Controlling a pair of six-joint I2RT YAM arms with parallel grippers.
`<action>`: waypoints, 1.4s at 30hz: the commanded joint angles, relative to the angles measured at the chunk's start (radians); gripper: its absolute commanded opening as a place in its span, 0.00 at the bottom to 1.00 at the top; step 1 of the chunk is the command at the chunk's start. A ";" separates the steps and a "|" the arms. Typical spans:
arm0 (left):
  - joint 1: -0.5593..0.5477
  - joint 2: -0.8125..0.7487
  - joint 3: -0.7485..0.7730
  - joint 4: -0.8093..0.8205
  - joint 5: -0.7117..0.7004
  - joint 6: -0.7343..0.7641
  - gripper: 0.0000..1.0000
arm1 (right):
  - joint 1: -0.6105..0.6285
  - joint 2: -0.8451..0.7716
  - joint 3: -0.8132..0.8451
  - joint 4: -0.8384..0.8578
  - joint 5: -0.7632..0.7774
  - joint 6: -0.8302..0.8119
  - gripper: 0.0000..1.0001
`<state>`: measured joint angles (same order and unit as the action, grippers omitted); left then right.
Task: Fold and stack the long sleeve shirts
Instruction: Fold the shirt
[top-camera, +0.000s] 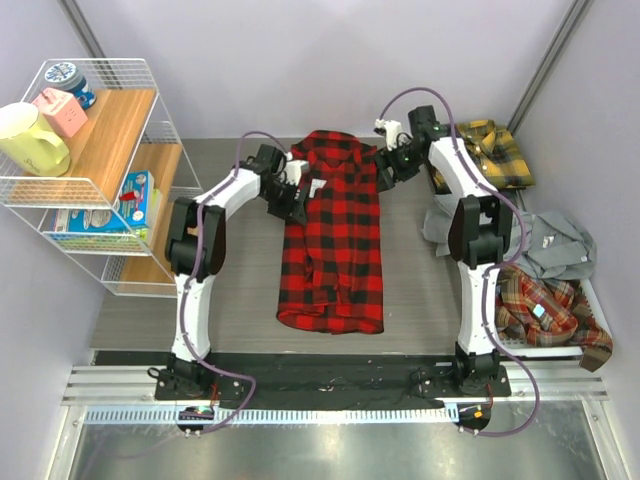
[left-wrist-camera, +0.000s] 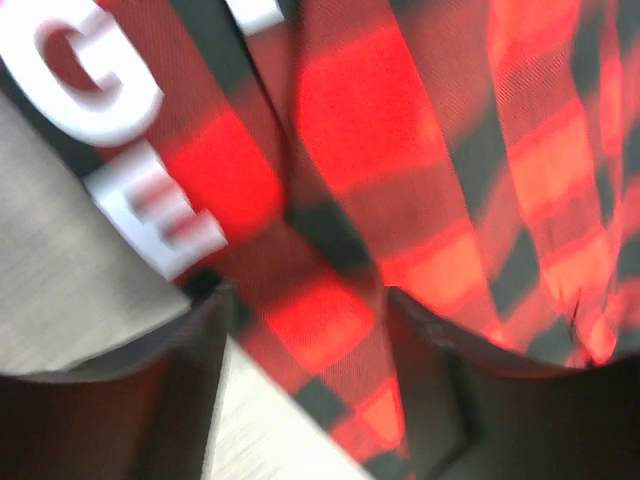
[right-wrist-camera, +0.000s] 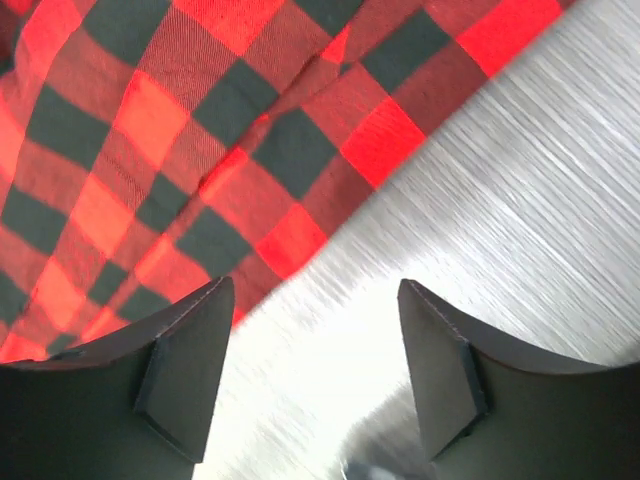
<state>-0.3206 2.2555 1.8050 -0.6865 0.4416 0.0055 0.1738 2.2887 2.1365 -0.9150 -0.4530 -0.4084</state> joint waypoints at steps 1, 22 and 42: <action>-0.005 -0.290 -0.165 0.051 0.141 0.132 0.71 | -0.002 -0.239 -0.111 0.018 -0.102 -0.086 0.80; -0.250 -1.260 -1.235 0.361 0.073 0.816 1.00 | 0.394 -1.158 -1.497 0.525 -0.109 -0.609 1.00; -0.517 -1.012 -1.524 0.945 -0.290 0.956 0.98 | 0.609 -1.006 -1.814 1.065 0.220 -0.719 0.99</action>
<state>-0.8371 1.1431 0.3134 0.1600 0.2611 0.8814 0.7799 1.1957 0.3695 0.1070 -0.3737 -1.0660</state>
